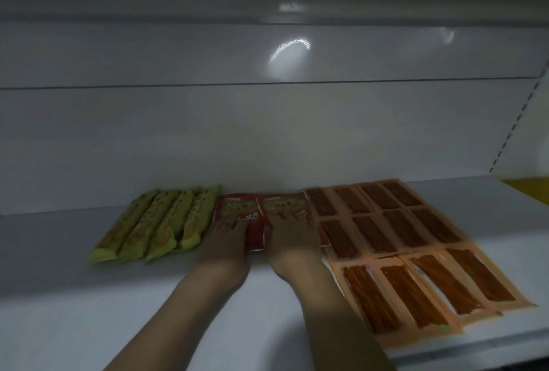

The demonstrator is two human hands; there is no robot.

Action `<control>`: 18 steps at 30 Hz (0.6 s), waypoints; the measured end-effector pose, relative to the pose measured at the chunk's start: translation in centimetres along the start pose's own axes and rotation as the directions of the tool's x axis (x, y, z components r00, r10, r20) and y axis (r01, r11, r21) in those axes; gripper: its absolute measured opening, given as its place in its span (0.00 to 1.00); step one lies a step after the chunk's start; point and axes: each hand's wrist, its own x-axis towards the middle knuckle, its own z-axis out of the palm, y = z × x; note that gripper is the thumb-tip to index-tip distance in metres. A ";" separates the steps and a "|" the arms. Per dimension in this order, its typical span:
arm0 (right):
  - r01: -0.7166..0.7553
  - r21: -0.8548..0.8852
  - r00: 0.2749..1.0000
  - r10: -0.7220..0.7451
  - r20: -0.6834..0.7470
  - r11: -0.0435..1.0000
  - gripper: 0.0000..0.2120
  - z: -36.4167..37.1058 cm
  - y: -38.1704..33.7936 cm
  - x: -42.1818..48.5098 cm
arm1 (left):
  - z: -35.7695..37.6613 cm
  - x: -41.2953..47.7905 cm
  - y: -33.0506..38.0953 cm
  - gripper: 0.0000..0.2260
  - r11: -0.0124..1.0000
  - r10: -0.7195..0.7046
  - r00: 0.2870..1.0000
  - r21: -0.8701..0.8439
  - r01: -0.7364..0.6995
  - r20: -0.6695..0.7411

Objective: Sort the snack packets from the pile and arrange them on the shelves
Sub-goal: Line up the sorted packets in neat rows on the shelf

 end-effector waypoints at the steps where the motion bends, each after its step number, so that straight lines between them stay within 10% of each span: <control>1: 0.002 0.002 1.000 -0.002 -0.018 1.000 0.25 -0.2 0.1 0.0 | -0.1 0.0 0.1 0.20 0.999 -0.006 1.000 -0.037 0.005 -0.009; 18: -0.044 0.055 0.996 0.040 0.078 0.998 0.30 0.6 0.2 0.6 | 0.6 0.3 -0.7 0.34 1.000 -0.018 1.000 -0.012 0.018 -0.004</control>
